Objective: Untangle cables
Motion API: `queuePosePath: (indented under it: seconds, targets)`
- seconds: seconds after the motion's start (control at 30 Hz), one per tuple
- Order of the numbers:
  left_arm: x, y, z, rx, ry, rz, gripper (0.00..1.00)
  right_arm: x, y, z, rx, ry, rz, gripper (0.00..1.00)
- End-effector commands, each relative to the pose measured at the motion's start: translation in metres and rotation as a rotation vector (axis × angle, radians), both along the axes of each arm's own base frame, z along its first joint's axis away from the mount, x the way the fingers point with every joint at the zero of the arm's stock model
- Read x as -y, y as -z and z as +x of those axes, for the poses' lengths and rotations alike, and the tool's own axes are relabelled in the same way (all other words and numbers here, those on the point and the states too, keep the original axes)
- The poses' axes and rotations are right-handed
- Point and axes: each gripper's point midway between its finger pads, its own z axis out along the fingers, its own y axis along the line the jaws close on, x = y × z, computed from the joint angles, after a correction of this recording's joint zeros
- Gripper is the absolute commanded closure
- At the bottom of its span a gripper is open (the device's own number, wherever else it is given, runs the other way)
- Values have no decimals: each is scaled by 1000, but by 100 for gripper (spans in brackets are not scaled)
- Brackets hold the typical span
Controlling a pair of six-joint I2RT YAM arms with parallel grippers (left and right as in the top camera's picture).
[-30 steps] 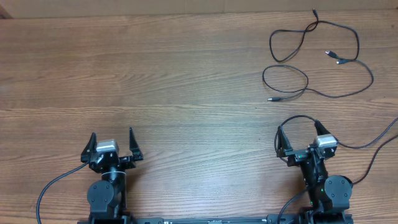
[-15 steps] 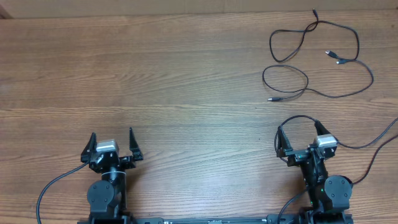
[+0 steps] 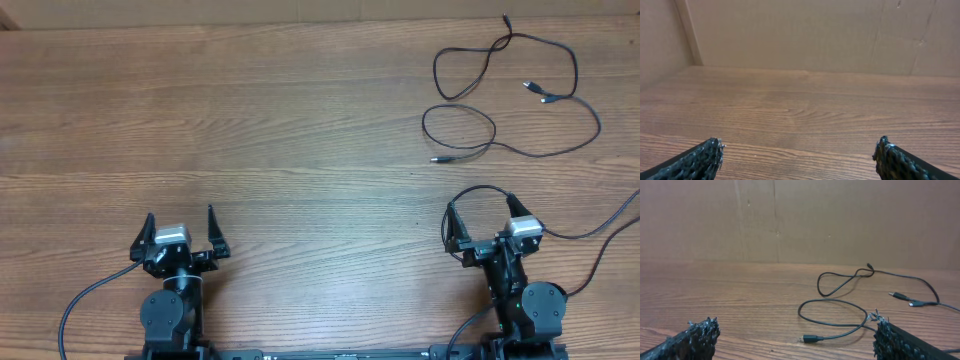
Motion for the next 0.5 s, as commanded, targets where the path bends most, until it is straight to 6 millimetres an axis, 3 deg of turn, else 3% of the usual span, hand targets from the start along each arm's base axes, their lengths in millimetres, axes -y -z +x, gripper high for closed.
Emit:
queuePosePath:
  seconds: [0.0, 0.47]
  targets:
    - [-1, -1, 0, 9, -4, -10, 1, 3, 2, 0, 2, 16, 5, 0]
    - [-1, -1, 0, 9, -4, -9, 1, 3, 2, 0, 2, 16, 6, 0]
